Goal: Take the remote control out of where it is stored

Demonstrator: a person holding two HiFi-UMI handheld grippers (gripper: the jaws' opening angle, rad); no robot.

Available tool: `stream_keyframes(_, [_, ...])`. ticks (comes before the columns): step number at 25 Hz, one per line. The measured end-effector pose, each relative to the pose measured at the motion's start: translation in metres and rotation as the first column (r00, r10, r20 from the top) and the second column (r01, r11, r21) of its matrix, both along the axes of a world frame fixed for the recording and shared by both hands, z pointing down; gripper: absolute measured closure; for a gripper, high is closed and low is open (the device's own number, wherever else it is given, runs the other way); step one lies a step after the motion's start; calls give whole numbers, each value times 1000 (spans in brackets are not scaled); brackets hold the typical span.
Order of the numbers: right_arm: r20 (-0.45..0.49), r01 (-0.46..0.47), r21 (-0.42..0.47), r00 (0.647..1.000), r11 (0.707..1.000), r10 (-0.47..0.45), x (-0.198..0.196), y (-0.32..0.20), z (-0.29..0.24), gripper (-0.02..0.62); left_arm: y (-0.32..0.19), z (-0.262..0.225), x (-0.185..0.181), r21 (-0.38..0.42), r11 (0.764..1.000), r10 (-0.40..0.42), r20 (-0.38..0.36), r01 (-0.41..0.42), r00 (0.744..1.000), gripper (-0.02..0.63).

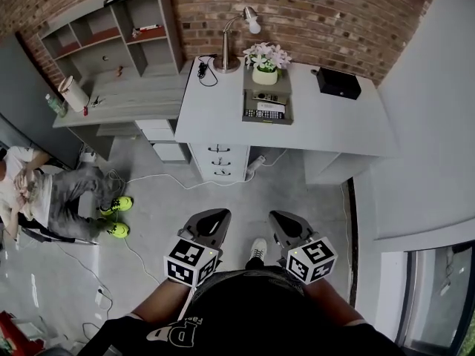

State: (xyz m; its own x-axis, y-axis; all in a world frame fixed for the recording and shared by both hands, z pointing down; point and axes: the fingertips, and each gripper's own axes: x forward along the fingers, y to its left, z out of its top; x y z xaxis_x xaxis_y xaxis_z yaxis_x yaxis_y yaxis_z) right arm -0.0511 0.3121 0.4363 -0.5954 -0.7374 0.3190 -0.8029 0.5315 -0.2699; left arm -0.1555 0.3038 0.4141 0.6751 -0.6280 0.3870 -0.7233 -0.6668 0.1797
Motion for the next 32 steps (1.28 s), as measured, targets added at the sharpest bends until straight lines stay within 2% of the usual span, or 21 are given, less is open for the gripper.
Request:
stream_keyframes(13, [24,31,10,999,999,-32,59,-73,-1,591,-68,-6,67,36,999,-22,36,21,999,600])
stream_keyframes(22, [54,36,15,998,999,-37,95,-101,1,589,-92,-2,108,33,999,-20,68,18,997,600])
stream_keyframes(32, [92,12,-3,996,1000,-12,113,-113,6,591,-107,-1,114,22,999,-34,107,31,994,600])
